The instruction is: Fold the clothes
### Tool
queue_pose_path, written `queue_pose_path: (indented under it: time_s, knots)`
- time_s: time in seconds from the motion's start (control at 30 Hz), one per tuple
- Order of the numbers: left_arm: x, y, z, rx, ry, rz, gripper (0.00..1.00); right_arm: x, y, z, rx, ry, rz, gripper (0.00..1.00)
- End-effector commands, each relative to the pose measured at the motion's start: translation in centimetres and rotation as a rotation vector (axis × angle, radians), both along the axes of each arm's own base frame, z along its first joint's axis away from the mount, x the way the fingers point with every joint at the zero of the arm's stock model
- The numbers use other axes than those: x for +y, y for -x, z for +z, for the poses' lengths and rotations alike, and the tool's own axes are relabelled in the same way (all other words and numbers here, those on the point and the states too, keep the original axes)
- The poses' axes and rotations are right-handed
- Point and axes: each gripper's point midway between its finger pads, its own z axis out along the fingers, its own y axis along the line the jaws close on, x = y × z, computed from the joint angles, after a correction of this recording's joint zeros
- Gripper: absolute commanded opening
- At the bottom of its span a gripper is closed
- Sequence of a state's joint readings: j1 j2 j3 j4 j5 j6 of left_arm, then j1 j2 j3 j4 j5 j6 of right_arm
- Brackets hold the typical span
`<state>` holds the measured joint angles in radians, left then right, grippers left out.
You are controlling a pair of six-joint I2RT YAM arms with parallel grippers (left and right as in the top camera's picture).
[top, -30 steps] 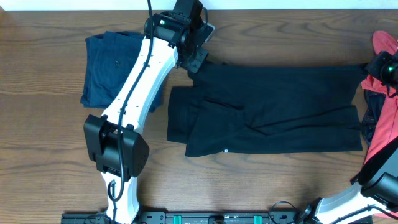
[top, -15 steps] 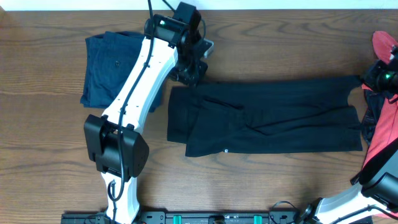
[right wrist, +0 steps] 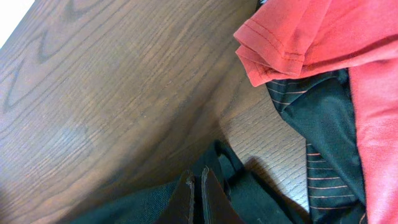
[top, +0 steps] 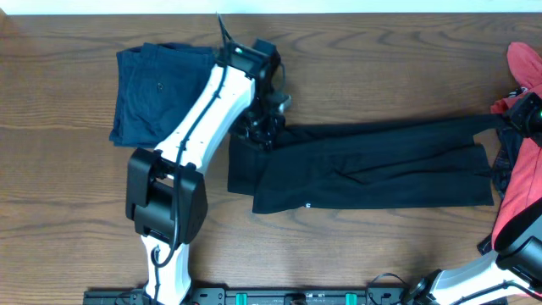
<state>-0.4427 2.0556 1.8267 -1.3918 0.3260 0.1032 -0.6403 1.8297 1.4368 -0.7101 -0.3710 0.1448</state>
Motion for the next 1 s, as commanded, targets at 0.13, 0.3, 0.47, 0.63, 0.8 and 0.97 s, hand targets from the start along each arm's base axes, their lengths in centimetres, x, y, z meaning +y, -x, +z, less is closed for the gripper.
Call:
queue_pose_path:
  time_s: [0.13,0.3,0.47,0.63,0.8,0.97]
  knots:
    - [-0.1,1.4,-0.2,0.041,-0.015,-0.005,0.14,-0.3,0.2,0.0,0.003,0.000,-0.005,0.01]
    - [0.1,1.9,-0.1,0.065,-0.027,-0.004,0.14,-0.2,0.3,-0.1,0.010,-0.003,-0.006,0.01]
    - [0.2,2.1,0.0,0.074,-0.031,-0.006,0.15,-0.5,1.9,-1.0,0.097,0.015,-0.037,0.01]
    - [0.3,2.1,-0.1,0.072,-0.035,-0.007,0.17,-1.6,5.0,-2.3,0.258,0.077,-0.113,0.01]
    - [0.3,2.1,-0.1,0.072,-0.035,-0.007,0.17,-3.1,7.3,-2.8,0.368,0.139,-0.229,0.07]
    - [0.3,2.1,-0.1,0.071,-0.036,-0.007,0.22,-3.9,8.0,-2.7,0.397,0.172,-0.276,0.80]
